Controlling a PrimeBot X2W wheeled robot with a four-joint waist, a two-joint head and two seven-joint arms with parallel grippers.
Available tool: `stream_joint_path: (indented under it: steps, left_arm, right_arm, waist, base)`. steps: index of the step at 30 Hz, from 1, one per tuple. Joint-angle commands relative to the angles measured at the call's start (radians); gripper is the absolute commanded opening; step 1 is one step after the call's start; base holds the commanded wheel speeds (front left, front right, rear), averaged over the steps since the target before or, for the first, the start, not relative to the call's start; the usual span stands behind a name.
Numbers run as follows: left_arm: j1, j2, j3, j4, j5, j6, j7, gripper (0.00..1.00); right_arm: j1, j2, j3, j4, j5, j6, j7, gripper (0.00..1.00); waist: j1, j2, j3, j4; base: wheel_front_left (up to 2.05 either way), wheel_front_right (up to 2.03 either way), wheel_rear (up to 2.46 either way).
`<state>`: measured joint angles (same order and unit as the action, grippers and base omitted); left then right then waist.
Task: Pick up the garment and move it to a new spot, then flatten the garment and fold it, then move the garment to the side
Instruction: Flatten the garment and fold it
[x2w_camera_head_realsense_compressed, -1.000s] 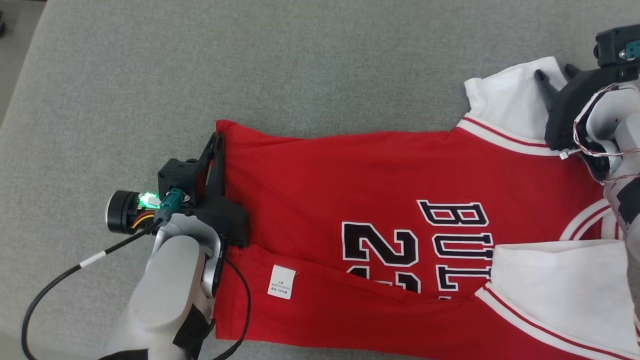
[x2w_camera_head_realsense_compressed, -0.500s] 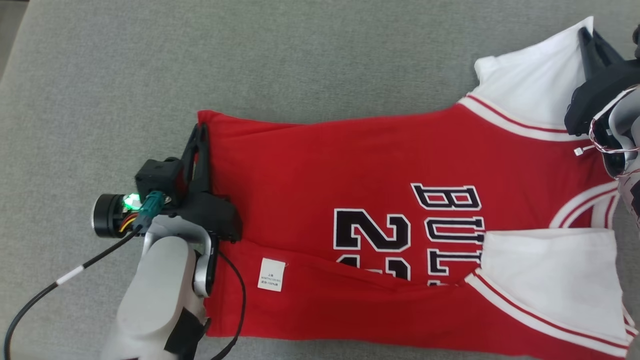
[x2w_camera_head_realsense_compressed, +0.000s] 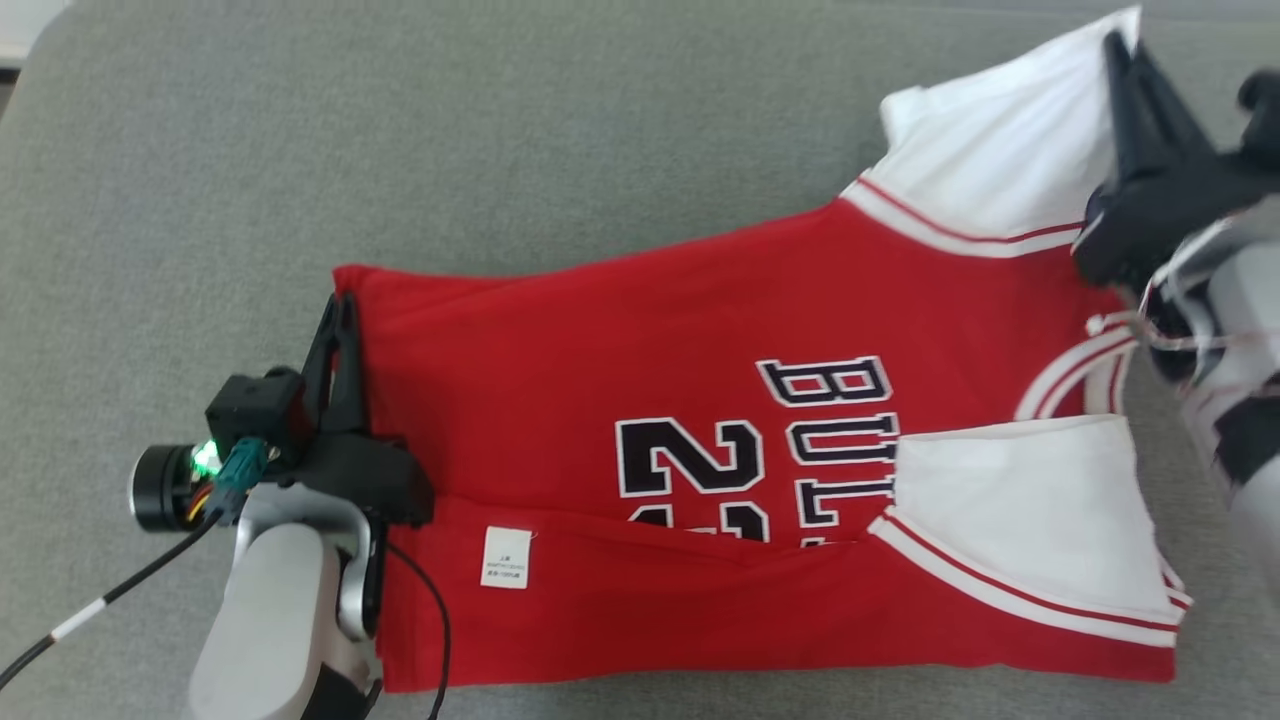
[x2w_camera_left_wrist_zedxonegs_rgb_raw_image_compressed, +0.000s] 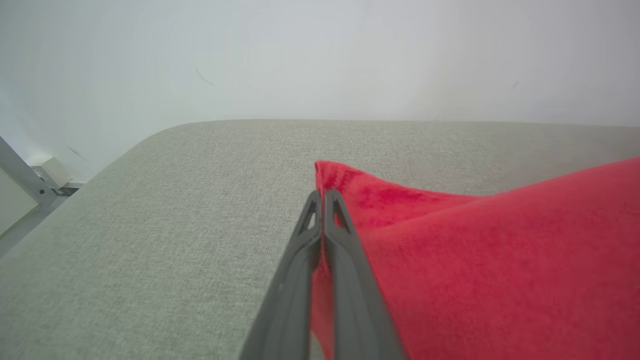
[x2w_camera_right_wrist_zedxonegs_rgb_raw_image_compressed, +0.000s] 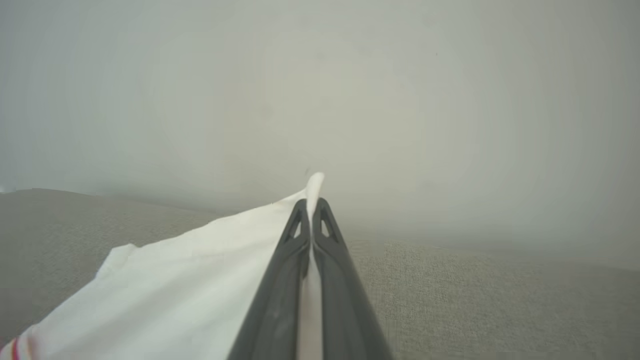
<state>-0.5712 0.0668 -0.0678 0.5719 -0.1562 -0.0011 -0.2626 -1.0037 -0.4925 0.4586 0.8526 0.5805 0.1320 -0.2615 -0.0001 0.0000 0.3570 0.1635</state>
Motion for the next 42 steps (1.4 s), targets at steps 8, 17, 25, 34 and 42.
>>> stream_joint_path:
  steps: [8,17,25,34,42]
  left_arm:
    - [0.08,0.005,0.04,-0.022,0.031,-0.022,-0.003,0.0]
    - [0.195,-0.006,0.073,-0.072,0.04,-0.03,-0.003,0.0]
    - [0.293,-0.013,0.094,-0.061,0.026,-0.042,-0.003,0.0]
    - [0.351,-0.016,0.118,-0.028,0.02,-0.052,-0.003,0.0]
    - [0.381,-0.017,0.136,-0.033,0.036,-0.052,-0.003,0.42]
  right_arm:
    - [0.258,0.013,-0.081,-0.215,0.004,-0.003,-0.003,0.0]
    - [0.469,0.06,-0.15,-0.324,0.011,-0.003,-0.004,0.0]
    - [0.598,0.122,-0.191,-0.327,0.004,-0.003,-0.004,0.0]
    - [0.674,0.173,-0.221,-0.338,-0.003,-0.003,-0.004,0.0]
    - [0.704,0.203,-0.233,-0.299,-0.017,-0.003,-0.004,0.28]
  waist:
    - [0.0001,0.0,-0.081,-0.073]
    - [0.0001,0.0,-0.133,-0.098]
    - [0.0001,0.0,-0.179,-0.121]
    - [0.0001,0.0,-0.224,-0.145]
    - [0.0001,0.0,-0.241,-0.172]
  base:
    - [0.0,0.0,0.0]
    - [0.0,0.0,0.0]
    - [0.0,0.0,0.0]
    - [0.0,0.0,0.0]
    - [0.0,0.0,0.0]
